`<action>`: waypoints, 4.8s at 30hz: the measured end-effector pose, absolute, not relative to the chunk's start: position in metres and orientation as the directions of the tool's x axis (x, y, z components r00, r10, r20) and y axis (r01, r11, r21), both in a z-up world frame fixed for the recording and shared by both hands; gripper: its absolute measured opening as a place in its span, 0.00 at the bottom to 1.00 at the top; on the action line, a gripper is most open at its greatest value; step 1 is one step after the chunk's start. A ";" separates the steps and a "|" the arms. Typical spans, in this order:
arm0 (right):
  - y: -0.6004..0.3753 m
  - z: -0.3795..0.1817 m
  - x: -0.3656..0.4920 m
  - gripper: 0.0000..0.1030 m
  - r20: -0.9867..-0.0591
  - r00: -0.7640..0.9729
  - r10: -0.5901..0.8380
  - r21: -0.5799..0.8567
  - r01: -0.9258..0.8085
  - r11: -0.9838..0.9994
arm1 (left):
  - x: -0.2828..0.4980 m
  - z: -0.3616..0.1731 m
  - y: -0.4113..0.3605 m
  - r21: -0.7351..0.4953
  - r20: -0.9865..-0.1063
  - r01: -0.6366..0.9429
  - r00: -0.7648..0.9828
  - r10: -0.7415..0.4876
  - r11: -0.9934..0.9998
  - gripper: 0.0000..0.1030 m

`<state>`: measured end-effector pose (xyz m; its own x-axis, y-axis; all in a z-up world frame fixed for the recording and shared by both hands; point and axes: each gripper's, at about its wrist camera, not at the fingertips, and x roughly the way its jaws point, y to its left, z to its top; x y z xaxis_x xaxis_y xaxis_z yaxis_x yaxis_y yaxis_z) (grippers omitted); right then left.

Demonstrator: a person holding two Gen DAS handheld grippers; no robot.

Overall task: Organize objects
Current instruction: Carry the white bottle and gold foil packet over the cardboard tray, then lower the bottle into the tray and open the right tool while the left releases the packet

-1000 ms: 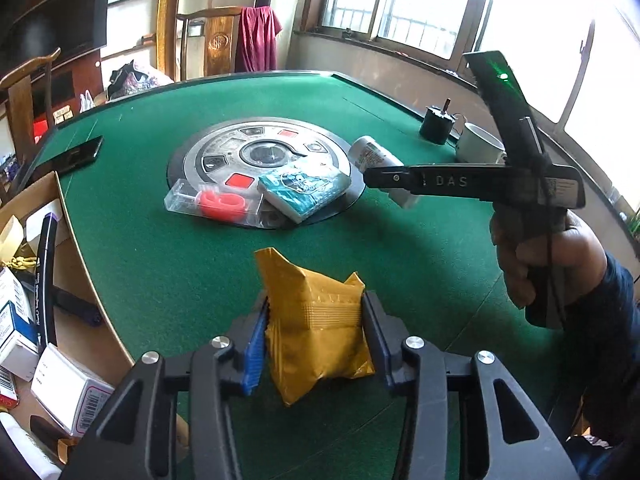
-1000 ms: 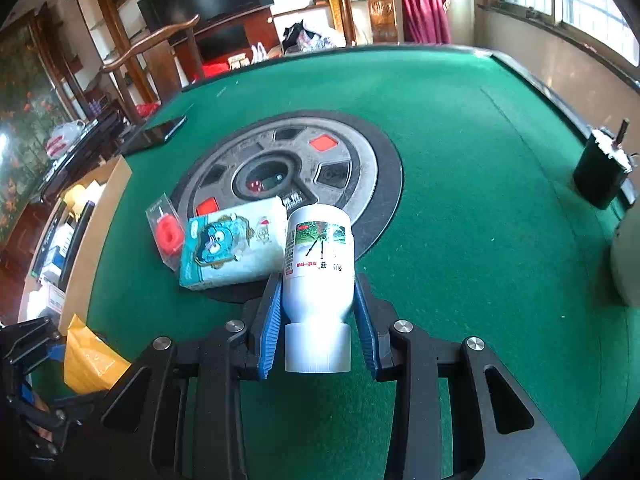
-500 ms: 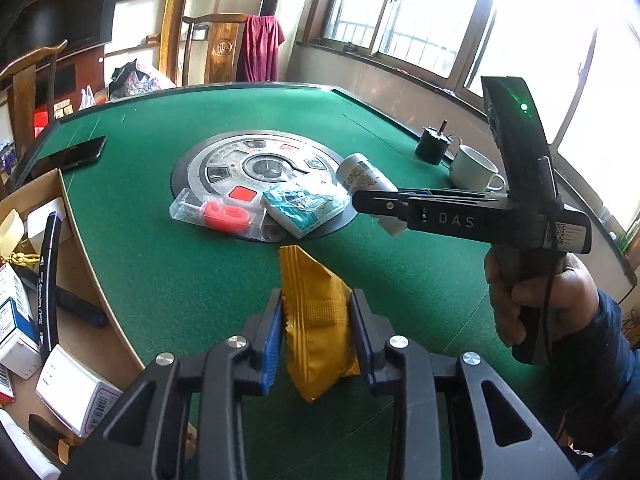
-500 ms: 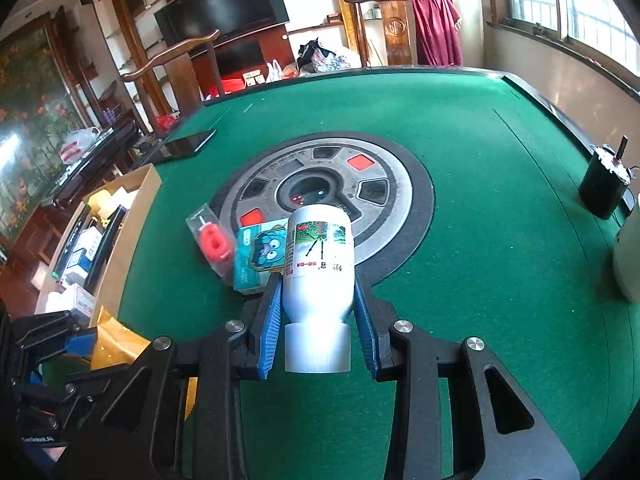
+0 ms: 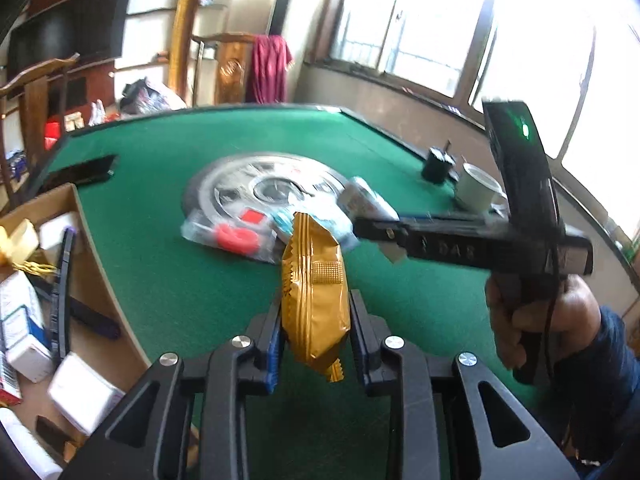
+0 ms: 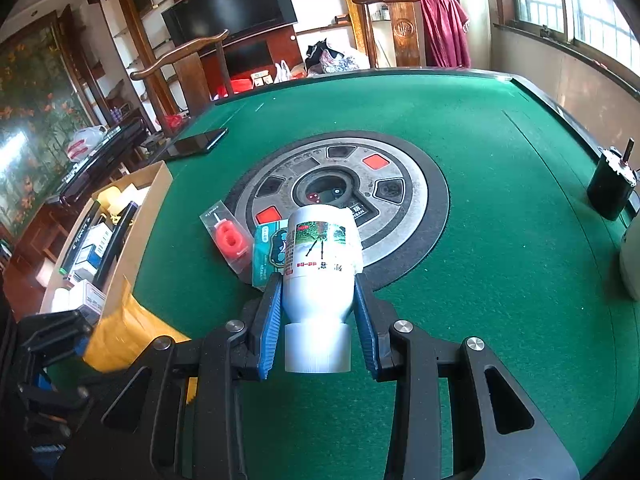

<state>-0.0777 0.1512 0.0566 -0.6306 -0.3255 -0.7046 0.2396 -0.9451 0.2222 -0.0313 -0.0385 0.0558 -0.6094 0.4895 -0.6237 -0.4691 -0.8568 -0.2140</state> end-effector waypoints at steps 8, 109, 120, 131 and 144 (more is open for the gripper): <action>0.137 0.059 -0.071 0.33 -0.692 -0.630 -0.353 0.255 0.244 -0.936 | -0.032 0.075 -0.065 -0.221 -0.557 -0.383 -0.705 0.439 -0.897 0.28; -0.155 0.053 -0.032 0.33 -0.714 -0.452 -0.534 0.149 0.647 -0.747 | -0.098 0.051 -0.309 -0.412 -0.666 0.266 -0.741 0.089 -0.871 0.28; -0.155 0.054 -0.037 0.33 -0.722 -0.446 -0.530 0.160 0.637 -0.754 | -0.097 0.053 -0.310 -0.390 -0.664 0.273 -0.745 0.064 -0.879 0.29; -0.155 0.062 -0.021 0.34 -0.712 -0.429 -0.556 0.157 0.674 -0.722 | -0.089 0.059 -0.319 -0.414 -0.633 0.310 -0.774 0.026 -0.856 0.38; -0.138 0.064 -0.002 0.34 -0.718 -0.391 -0.576 0.191 0.685 -0.703 | -0.079 0.068 -0.319 -0.435 -0.581 0.305 -0.814 0.005 -0.847 0.45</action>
<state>-0.0021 -0.1383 0.0639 -0.3911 -0.5760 -0.7179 0.6853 -0.7029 0.1906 -0.0791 -0.3191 0.0683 -0.8137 0.0054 -0.5813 0.3054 -0.8468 -0.4354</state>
